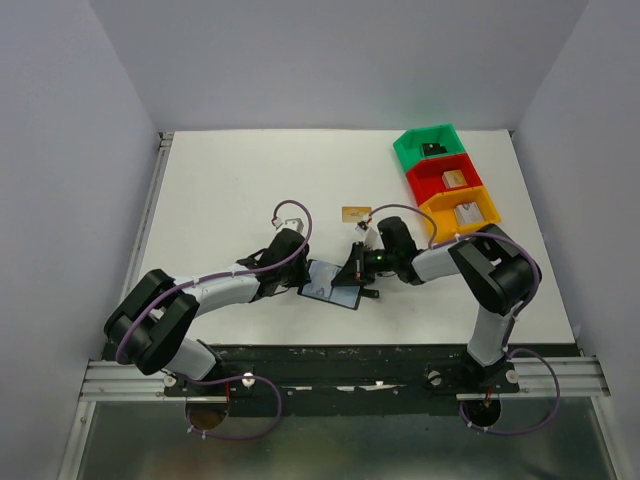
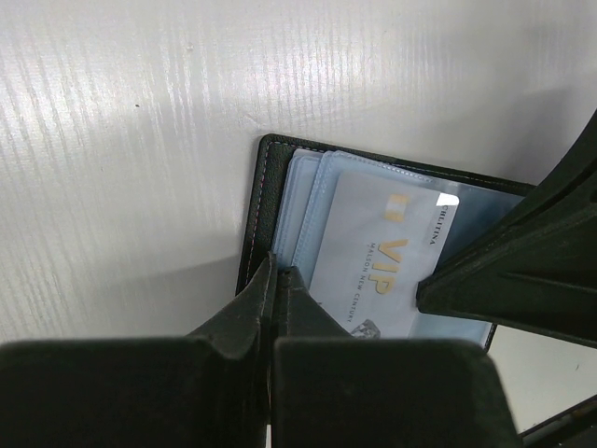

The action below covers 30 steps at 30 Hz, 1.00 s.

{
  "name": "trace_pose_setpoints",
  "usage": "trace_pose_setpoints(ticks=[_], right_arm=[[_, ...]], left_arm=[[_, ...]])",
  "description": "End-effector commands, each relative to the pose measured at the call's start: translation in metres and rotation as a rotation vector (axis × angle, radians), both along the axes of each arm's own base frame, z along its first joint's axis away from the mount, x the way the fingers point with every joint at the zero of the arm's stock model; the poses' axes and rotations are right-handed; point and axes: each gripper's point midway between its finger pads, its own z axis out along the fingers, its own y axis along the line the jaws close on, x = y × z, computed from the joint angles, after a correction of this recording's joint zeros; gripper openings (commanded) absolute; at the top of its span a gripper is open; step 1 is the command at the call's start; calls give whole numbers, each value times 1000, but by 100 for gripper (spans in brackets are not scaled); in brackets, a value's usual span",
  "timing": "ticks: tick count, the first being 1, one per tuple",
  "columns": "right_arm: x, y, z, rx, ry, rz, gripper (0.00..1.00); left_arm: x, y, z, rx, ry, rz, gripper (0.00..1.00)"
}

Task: Take the credit cards out of the card holder
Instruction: Remove the credit card from the card holder.

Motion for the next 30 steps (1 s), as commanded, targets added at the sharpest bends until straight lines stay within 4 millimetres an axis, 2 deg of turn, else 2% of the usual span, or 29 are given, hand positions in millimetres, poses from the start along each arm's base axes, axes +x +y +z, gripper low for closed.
trace_pose_setpoints(ticks=[1, 12, 18, 22, 30], right_arm=[[-1, -3, 11, 32, -30, 13, 0], [0, -10, 9, 38, -20, -4, 1], [4, -5, 12, 69, -4, -20, 30], [9, -3, 11, 82, 12, -39, 36], [14, 1, 11, 92, 29, -56, 37]], left_arm=[[-24, 15, -29, 70, 106, -11, 0], [-26, 14, -32, 59, 115, -4, 0], [-27, 6, -32, 24, 116, -27, 0], [-28, 4, -34, 8, 121, -23, 0], [-29, 5, -37, 6, 122, -21, 0]])
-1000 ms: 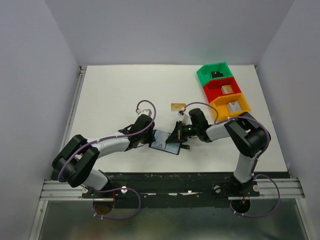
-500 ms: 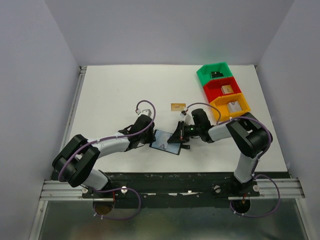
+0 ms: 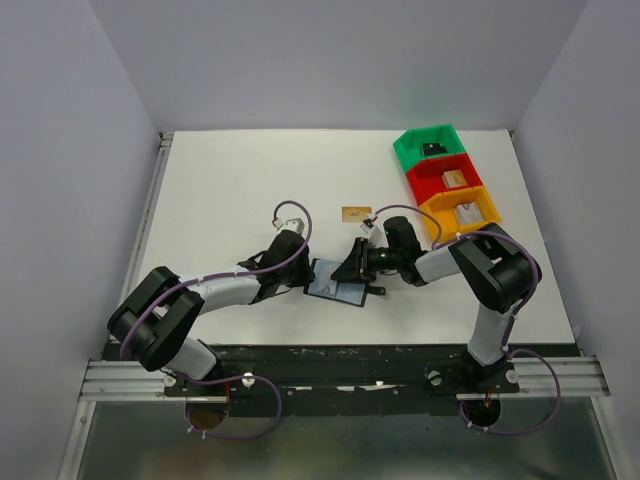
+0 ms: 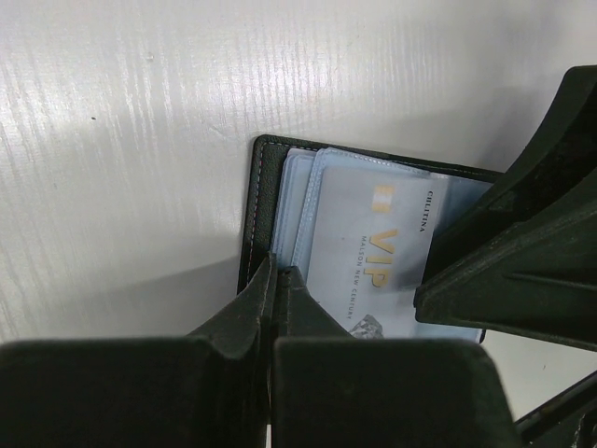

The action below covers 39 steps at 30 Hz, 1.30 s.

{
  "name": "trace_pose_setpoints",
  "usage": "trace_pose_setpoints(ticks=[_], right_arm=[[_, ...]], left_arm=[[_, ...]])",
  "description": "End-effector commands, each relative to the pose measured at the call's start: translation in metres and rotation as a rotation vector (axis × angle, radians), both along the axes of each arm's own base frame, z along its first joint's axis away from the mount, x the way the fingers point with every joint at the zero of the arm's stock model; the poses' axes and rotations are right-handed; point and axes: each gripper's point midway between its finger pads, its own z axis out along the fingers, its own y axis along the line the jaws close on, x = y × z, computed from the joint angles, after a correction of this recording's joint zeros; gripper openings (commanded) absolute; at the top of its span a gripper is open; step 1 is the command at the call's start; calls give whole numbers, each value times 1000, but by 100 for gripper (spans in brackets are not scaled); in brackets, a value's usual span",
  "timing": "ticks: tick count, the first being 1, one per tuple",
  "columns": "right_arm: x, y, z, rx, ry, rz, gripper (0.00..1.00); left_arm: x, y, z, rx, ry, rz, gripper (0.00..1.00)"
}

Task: Take the credit cards out of the card holder
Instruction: Remove the credit card from the card holder.

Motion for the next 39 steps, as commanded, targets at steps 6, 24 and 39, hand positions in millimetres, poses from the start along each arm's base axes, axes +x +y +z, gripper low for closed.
trace_pose_setpoints(ticks=[6, 24, 39], right_arm=[[10, 6, 4, 45, 1, -15, 38], [9, 12, 1, 33, 14, 13, 38], [1, 0, -2, -45, -7, 30, 35]], left_arm=[[-35, 14, -37, 61, 144, -40, 0], [-36, -2, -28, 30, 109, -92, 0], [-42, 10, -38, 80, 151, -49, 0]])
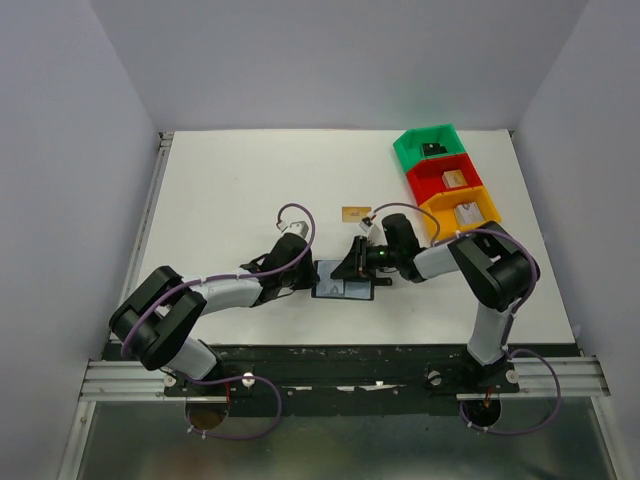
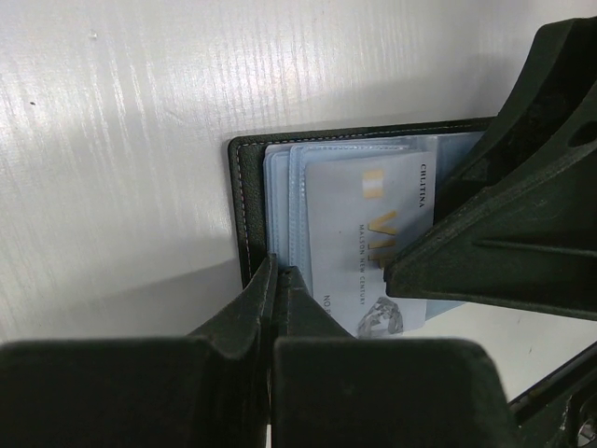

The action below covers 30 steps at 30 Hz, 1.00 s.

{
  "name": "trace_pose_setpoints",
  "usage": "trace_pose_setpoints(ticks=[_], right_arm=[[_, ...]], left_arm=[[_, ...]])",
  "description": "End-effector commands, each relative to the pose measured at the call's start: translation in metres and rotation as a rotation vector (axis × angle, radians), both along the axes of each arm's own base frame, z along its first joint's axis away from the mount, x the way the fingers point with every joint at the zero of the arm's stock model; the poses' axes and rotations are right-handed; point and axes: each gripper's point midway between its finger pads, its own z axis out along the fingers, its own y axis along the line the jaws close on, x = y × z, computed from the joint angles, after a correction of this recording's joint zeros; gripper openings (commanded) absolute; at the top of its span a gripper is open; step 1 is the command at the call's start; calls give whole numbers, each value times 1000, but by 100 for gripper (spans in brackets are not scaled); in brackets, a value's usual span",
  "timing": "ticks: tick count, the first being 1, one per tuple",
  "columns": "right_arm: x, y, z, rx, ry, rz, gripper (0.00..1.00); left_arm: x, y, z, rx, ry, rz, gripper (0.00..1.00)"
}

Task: Take the credit cards out of the card holder
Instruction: Remove the credit card from the card holder.

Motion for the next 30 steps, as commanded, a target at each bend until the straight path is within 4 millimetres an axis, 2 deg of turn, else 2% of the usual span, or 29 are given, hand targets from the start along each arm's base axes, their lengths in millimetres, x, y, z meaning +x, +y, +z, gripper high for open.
trace_pose_setpoints(ticks=[1, 6, 15, 30], right_arm=[[-6, -4, 1, -44, -26, 31, 35], [-8, -10, 1, -70, -31, 31, 34], [-7, -15, 4, -77, -45, 28, 29], [-6, -22, 7, -74, -53, 17, 23]], left_arm=[[-35, 23, -38, 117, 155, -13, 0], [-30, 31, -42, 150, 153, 27, 0], [-27, 34, -42, 153, 155, 40, 0], [-30, 44, -48, 177, 181, 61, 0]])
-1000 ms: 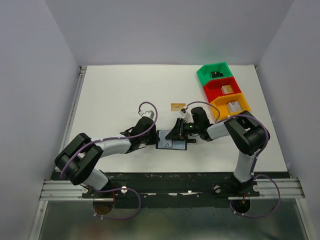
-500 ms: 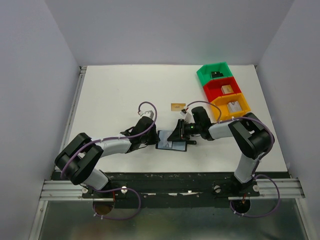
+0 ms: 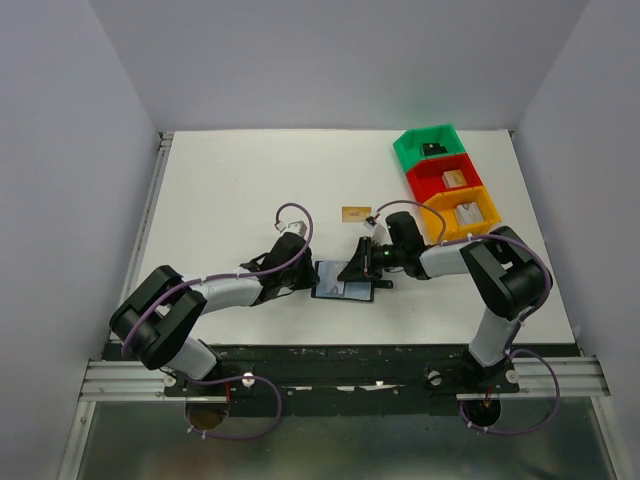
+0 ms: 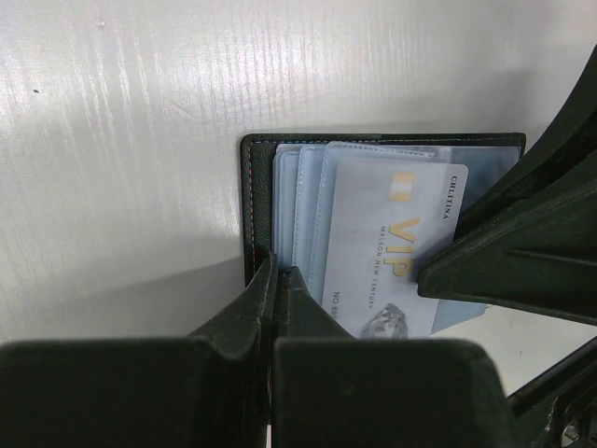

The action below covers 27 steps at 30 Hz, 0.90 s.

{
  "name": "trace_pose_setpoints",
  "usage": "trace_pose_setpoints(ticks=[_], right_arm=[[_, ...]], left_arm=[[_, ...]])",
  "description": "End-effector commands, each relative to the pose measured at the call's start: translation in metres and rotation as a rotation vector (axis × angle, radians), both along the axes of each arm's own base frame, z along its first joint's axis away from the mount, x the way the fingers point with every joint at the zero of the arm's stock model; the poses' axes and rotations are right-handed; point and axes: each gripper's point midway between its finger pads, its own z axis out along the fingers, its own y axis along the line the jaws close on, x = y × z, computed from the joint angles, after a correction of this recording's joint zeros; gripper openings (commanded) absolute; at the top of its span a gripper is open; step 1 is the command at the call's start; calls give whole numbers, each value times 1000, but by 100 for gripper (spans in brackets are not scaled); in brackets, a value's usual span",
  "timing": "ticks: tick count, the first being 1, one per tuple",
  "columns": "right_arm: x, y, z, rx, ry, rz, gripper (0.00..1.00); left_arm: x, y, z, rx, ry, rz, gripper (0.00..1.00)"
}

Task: Take the credit cards out of the card holder
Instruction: Remove the credit card from the card holder.

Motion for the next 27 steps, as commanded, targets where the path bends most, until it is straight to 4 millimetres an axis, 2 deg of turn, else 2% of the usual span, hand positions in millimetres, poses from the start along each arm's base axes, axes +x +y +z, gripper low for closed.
trace_pose_setpoints(ticks=[1, 11, 27], right_arm=[[1, -5, 4, -4, -24, -8, 23], [1, -7, 5, 0, -28, -8, 15], [0, -14, 7, 2, -33, -22, 14]], left_arm=[[-32, 40, -46, 177, 152, 17, 0], [-34, 44, -50, 179, 161, 27, 0], [-35, 47, -50, 174, 162, 40, 0]])
